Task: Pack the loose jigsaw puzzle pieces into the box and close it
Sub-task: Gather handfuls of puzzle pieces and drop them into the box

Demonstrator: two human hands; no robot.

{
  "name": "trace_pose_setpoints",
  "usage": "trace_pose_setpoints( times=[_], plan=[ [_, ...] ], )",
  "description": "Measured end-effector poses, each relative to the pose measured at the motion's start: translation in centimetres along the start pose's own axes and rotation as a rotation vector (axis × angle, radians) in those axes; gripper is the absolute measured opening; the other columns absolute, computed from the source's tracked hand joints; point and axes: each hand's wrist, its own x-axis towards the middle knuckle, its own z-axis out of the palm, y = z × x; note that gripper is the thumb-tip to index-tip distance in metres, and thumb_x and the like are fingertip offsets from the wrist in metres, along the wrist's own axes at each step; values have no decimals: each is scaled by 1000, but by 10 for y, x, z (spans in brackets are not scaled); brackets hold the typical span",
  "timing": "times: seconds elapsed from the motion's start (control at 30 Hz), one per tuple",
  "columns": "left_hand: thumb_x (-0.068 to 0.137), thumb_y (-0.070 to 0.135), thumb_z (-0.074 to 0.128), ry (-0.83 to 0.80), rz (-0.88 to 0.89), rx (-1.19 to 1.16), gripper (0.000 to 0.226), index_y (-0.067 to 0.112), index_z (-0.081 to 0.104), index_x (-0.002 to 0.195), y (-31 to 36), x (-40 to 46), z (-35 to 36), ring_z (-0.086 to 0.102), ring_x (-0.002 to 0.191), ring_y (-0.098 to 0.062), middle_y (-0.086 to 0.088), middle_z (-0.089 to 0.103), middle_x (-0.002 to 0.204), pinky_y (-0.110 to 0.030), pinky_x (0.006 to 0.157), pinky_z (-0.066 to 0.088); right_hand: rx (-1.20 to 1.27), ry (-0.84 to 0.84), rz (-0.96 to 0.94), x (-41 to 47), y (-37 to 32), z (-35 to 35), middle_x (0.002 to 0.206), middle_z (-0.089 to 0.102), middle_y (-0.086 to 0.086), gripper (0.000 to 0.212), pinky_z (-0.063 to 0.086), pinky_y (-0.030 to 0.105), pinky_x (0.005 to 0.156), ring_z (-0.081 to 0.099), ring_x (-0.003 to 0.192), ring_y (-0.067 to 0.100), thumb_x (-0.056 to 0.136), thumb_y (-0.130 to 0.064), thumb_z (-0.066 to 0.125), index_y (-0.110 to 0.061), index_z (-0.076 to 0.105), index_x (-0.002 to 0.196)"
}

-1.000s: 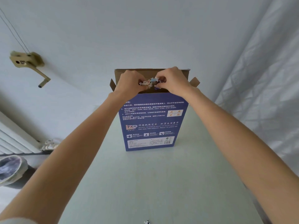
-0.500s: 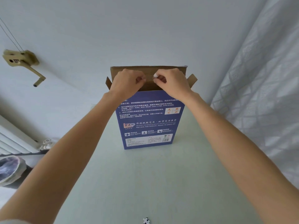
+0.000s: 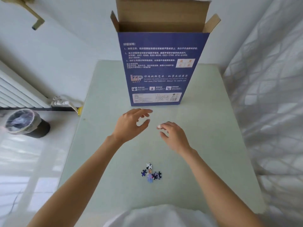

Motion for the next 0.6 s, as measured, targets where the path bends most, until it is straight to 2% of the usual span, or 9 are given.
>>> trace_pose_setpoints(
  times=[0.07,0.13,0.23,0.3,0.4,0.5,0.6],
  plan=[
    [86,35,58,-267,-119,61,41,30,54,126,-7,-35,24,55,104,-14,7,60,118,-31,88,48,6,-178,103,-27,13,27,107,62,1,26,46,30,82,55,99,20,83,-11,61,-15,66,108],
    [85,33,63,-474,-220,116,48,30,49,131,-12,-64,46,48,115,-17,3,52,129,-29,96,40,-6,-327,154,-51,18,47,107,59,3,31,43,29,83,54,101,22,81,-14,64,-15,62,112],
    [79,34,70,-659,-325,115,59,29,46,133,-17,-101,74,46,117,-18,1,49,130,-29,96,40,-73,-495,193,-79,19,68,111,52,1,46,37,26,77,50,105,22,76,-24,70,-16,53,118],
    [75,34,74,-752,-328,129,70,27,41,136,-17,-121,86,46,117,-19,-1,45,130,-29,94,41,-140,-532,169,-96,20,77,119,47,1,56,38,29,79,46,109,20,74,-27,73,-15,48,122],
    [75,27,76,-730,-346,114,67,22,42,133,-13,-140,99,50,112,-20,-2,47,124,-28,90,42,-177,-481,140,-113,20,84,120,49,-1,50,41,29,81,47,110,18,77,-27,72,-15,49,121],
    [78,18,74,-673,-420,75,52,19,49,124,-10,-148,103,57,101,-21,-3,56,114,-31,86,47,-151,-435,174,-118,19,84,113,59,-1,41,42,26,78,57,101,18,78,-26,71,-14,54,114],
    [80,12,70,-620,-477,56,39,19,58,116,-9,-153,106,61,94,-22,-3,63,106,-32,83,50,-152,-406,213,-121,17,86,110,61,1,42,43,27,77,59,96,21,79,-28,71,-15,53,115]
  ],
)
